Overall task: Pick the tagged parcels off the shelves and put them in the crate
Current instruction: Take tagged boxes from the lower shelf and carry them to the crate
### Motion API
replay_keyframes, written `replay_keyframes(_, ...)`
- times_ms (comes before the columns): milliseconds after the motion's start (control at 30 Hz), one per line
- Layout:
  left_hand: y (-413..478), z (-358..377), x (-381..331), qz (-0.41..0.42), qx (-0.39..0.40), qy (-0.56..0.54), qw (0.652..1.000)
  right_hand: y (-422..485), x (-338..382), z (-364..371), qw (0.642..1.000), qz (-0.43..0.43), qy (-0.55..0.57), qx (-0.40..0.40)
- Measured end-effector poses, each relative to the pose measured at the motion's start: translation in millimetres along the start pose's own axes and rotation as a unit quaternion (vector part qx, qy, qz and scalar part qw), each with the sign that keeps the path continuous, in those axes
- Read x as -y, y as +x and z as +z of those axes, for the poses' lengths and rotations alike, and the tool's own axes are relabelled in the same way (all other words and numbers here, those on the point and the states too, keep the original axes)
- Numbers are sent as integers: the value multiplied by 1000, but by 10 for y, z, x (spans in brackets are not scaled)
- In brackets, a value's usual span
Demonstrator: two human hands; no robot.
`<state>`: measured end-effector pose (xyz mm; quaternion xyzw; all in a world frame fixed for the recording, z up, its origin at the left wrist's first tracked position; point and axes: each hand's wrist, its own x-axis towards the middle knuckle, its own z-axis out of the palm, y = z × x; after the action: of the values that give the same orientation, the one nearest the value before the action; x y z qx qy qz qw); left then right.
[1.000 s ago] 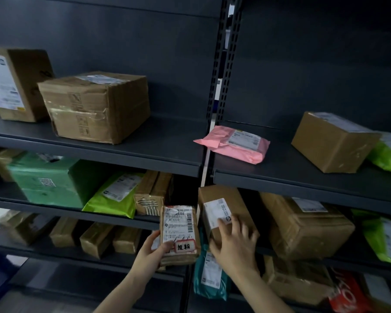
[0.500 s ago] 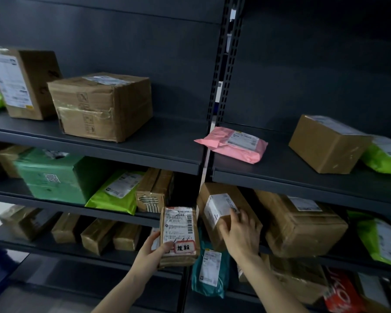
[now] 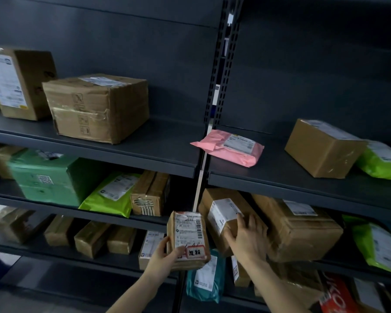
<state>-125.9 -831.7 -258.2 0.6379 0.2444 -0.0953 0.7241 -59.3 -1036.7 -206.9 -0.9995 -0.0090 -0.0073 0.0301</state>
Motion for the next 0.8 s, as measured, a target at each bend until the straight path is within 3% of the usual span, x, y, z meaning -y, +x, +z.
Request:
replay_keyframes(300, 168, 310, -3, 33, -18, -2, 999, 61, -431, -77, 983, 57, 173, -27)
replay_keyframes(500, 185, 478, -103, 27, 7, -26, 999, -114, -457, 222, 895, 105, 432, 11)
replay_keyframes(700, 190, 231, -199, 56, -18, -37, 998, -159, -279, 305, 890, 77, 449, 24)
replay_keyframes(800, 195, 148, -281, 83, -24, -26, 996, -155, -190, 278, 907, 51, 417, 19)
